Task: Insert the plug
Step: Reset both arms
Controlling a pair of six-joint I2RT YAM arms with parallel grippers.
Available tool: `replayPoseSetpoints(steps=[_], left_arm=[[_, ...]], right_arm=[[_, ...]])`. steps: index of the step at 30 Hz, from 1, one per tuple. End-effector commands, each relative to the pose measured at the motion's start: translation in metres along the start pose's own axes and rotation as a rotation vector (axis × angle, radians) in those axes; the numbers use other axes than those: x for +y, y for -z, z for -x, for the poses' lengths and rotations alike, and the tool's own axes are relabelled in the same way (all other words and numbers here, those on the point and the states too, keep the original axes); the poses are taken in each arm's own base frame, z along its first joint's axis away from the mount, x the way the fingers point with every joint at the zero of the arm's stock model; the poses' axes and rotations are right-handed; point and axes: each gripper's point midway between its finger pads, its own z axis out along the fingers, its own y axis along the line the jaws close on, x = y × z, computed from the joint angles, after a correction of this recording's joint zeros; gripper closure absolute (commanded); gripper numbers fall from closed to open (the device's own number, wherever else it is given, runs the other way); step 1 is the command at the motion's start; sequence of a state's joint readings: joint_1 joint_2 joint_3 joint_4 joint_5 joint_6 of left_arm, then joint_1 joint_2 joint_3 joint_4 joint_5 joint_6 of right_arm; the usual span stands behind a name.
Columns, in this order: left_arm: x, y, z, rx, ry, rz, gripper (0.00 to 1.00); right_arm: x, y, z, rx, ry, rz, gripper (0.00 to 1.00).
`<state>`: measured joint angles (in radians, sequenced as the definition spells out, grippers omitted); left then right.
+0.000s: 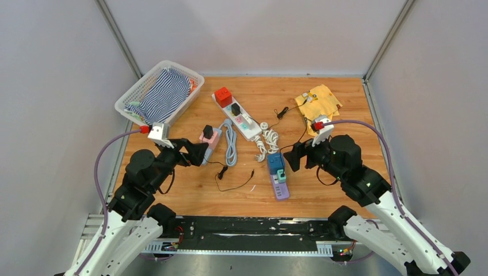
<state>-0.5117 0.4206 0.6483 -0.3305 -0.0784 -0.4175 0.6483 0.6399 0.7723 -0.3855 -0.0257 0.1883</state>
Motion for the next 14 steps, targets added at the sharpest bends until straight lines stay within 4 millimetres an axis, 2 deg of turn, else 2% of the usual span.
replayPoseSetpoints(steps=[1, 14], left_arm=[[0.0024, -0.0005, 0.0007, -0.012, -0.011, 0.006, 0.00], [-0.0023, -0.0050, -0.0006, 0.004, -0.029, -0.019, 0.00]], right_arm=[[0.0040, -0.0010, 0.0027, -0.015, -0.003, 0.017, 0.04], [0.0070, 0.0009, 0.0047, -0.021, -0.003, 0.034, 0.04]])
